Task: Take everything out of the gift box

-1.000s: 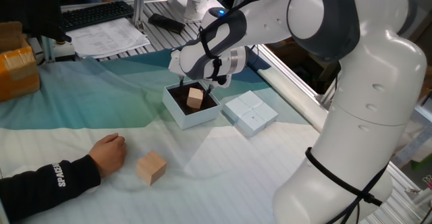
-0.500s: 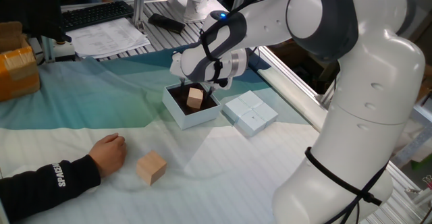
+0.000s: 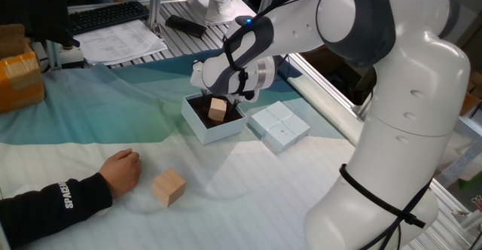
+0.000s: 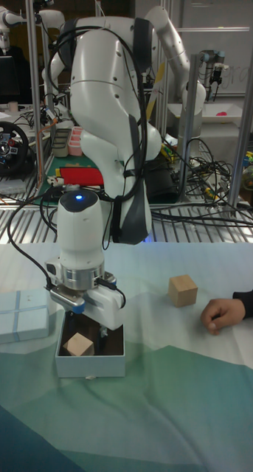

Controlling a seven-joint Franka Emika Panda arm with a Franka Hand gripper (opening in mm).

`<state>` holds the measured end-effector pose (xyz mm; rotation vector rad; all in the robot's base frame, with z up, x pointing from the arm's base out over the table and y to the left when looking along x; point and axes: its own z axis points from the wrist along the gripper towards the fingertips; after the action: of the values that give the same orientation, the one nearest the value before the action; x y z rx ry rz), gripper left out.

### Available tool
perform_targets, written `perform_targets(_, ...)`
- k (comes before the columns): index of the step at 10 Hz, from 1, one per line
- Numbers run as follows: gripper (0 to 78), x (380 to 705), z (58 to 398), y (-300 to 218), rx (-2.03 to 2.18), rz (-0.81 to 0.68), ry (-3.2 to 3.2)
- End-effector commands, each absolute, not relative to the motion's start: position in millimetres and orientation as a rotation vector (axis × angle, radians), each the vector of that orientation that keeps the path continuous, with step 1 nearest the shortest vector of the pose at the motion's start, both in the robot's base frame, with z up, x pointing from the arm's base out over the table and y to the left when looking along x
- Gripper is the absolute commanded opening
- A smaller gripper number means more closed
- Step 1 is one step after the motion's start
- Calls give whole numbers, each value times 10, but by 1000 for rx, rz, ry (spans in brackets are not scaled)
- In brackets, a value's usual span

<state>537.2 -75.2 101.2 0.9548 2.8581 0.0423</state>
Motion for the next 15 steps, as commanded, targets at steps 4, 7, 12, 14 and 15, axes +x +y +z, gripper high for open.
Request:
perform_targets(4,774,5433,1000,-772,943,49,2848)
perform_targets(7,774,5459,1004,-772,947,51,2841)
perform_targets(12,774,5456,960,-779,938,47,2843)
perform_targets(14,774,5453,935,-786,929,24,2839)
perform_targets(15,774,5453,933,-788,931,24,2838)
